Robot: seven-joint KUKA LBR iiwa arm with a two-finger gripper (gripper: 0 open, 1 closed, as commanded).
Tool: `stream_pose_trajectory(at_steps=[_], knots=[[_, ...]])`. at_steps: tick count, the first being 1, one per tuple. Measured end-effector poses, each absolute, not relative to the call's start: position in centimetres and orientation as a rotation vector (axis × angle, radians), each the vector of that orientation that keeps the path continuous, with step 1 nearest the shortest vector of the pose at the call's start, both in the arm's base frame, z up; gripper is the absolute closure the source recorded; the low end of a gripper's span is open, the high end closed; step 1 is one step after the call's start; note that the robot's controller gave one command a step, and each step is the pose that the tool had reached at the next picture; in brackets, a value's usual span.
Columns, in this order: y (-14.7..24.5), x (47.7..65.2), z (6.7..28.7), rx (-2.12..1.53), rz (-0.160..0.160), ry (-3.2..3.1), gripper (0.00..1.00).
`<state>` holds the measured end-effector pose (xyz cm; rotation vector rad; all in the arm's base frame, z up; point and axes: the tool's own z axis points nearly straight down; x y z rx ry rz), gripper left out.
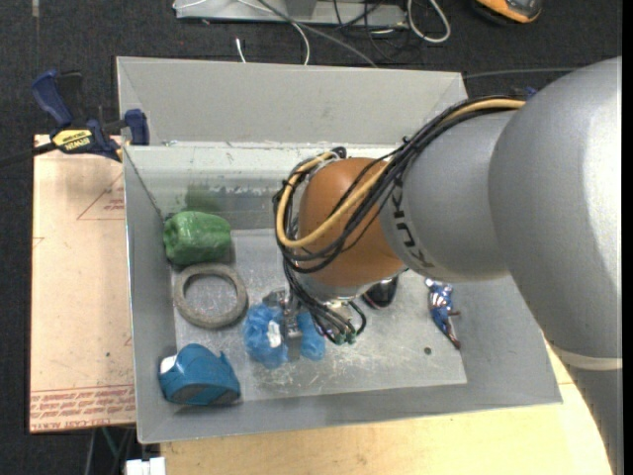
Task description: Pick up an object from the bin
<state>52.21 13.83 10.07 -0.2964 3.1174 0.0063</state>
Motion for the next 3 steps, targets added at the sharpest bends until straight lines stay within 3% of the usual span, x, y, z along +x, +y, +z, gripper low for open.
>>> stream_pose_trajectory(at_steps=[1, 3], knots=[[12.8, 52.7, 7.5, -0.276, 0.005, 3.125, 1.0], [14.4, 53.3, 10.8, -0.373, 0.007, 3.106, 1.0]])
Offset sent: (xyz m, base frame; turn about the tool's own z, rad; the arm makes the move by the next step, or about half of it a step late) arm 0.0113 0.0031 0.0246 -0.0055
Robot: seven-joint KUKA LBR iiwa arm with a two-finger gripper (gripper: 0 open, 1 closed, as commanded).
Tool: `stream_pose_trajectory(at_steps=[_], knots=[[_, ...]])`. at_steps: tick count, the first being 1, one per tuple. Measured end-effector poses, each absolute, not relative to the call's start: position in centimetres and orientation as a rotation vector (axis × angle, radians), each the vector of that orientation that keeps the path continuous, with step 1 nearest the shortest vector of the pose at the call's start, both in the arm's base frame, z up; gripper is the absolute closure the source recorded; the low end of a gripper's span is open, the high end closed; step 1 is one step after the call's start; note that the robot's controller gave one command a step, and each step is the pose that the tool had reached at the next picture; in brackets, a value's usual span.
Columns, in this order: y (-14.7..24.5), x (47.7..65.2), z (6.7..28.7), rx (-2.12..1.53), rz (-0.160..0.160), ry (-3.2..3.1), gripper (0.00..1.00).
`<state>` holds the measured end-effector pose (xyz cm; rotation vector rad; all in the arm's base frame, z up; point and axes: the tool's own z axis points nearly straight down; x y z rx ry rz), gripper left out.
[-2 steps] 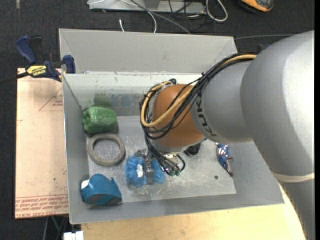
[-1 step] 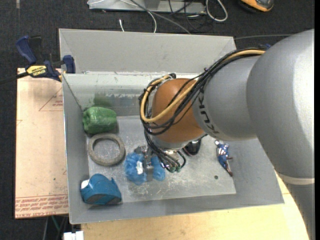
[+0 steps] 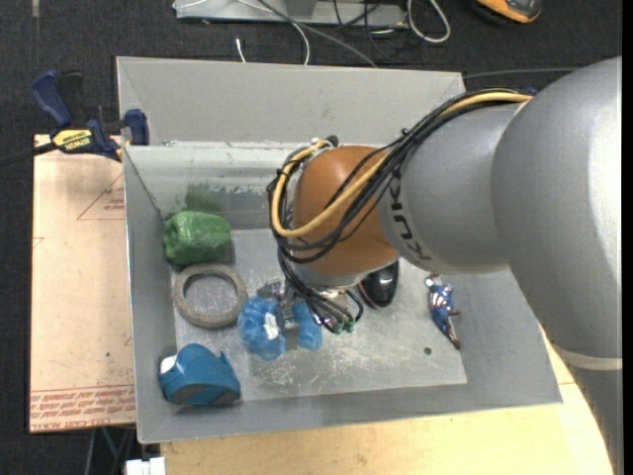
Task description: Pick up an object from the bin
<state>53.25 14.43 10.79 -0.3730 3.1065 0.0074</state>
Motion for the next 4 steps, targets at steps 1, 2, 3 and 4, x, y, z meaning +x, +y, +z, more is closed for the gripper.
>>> stream_pose_trajectory(at_steps=[1, 2, 3, 4], knots=[[14.1, 54.3, 9.6, -0.481, 0.011, 3.094, 1.0], [12.6, 50.6, 9.1, -0.503, 0.011, 3.092, 1.0], [13.6, 54.2, 7.2, -0.357, 0.011, 3.106, 1.0], [12.6, 50.0, 10.9, -0.535, 0.011, 3.088, 1.0]])
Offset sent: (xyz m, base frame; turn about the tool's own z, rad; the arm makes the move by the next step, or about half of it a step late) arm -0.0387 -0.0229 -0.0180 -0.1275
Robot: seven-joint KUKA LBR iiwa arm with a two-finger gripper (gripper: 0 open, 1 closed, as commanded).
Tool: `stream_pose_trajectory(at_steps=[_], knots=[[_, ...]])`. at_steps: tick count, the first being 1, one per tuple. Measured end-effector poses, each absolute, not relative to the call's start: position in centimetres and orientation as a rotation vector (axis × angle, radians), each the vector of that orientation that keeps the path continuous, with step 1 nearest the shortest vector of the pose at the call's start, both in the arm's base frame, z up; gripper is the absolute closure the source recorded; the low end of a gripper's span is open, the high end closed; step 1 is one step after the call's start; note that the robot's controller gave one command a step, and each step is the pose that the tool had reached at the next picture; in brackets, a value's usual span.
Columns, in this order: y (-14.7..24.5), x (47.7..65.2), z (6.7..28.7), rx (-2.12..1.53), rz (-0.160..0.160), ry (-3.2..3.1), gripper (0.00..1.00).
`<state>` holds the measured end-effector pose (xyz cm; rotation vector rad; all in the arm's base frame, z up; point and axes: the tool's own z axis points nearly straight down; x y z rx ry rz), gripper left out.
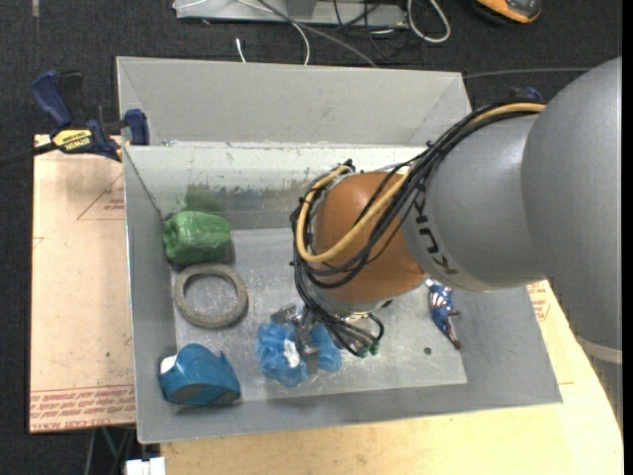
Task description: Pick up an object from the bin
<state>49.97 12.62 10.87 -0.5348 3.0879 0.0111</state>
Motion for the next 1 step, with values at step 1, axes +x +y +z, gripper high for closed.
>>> stream_pose_trajectory(at_steps=[1], knots=[[13.9, 53.23, 7.97, -0.414, 0.014, 3.099, 1.0]])
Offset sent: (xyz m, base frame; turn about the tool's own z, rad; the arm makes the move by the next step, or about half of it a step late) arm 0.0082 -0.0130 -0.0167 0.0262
